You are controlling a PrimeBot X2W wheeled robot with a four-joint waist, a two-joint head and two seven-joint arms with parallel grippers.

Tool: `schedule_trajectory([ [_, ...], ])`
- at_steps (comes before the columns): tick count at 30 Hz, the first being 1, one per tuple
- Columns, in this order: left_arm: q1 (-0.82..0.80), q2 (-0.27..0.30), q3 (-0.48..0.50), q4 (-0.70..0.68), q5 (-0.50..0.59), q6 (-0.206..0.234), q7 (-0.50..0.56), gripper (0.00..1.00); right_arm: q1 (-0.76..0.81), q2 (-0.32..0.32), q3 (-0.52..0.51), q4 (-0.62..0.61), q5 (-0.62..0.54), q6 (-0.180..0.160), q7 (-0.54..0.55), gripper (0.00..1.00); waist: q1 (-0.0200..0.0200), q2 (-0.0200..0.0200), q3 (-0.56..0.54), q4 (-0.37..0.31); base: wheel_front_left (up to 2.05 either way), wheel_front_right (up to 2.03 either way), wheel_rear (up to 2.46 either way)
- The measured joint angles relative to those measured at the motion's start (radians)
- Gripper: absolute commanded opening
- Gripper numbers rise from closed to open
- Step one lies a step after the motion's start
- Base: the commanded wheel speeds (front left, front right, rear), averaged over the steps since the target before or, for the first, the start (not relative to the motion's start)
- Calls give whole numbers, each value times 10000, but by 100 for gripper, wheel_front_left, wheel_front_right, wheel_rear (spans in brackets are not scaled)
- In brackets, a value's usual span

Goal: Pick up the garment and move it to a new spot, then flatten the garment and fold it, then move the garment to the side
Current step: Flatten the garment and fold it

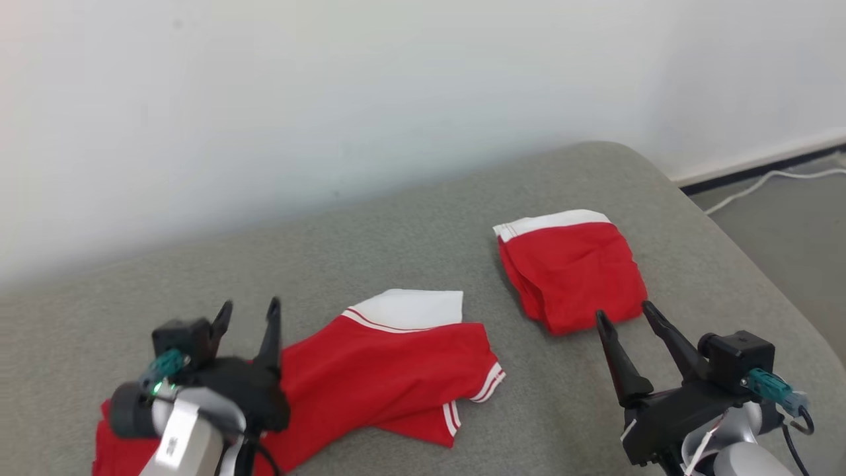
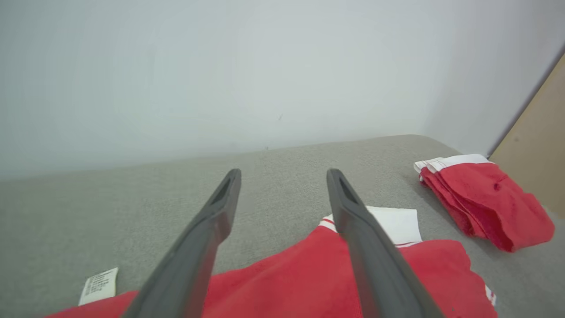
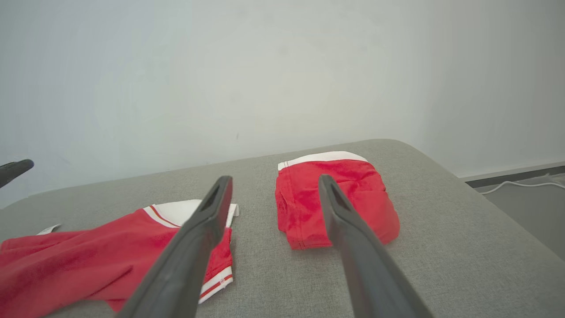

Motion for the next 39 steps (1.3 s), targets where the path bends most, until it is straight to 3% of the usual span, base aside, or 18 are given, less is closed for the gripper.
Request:
schedule_trajectory([
  [8,2153,884,362,-1507,384,347,-320,100,536,-27,-598,-2,244,-163,-226,100,-1,0,-564,925,0,0,0],
  [19,5119,1200,1429,-3371,-61,428,-389,100,686,276,-610,299,698,-167,-167,100,0,0,-945,1733,0,0,0],
  [25,5756,1553,1402,-4412,-128,435,59,100,951,322,-516,483,719,-174,178,100,0,0,-916,1832,0,0,0],
  [39,6022,1707,1572,-5789,-73,435,1126,100,938,345,-451,341,713,-249,520,100,1,0,-770,1649,0,0,0],
])
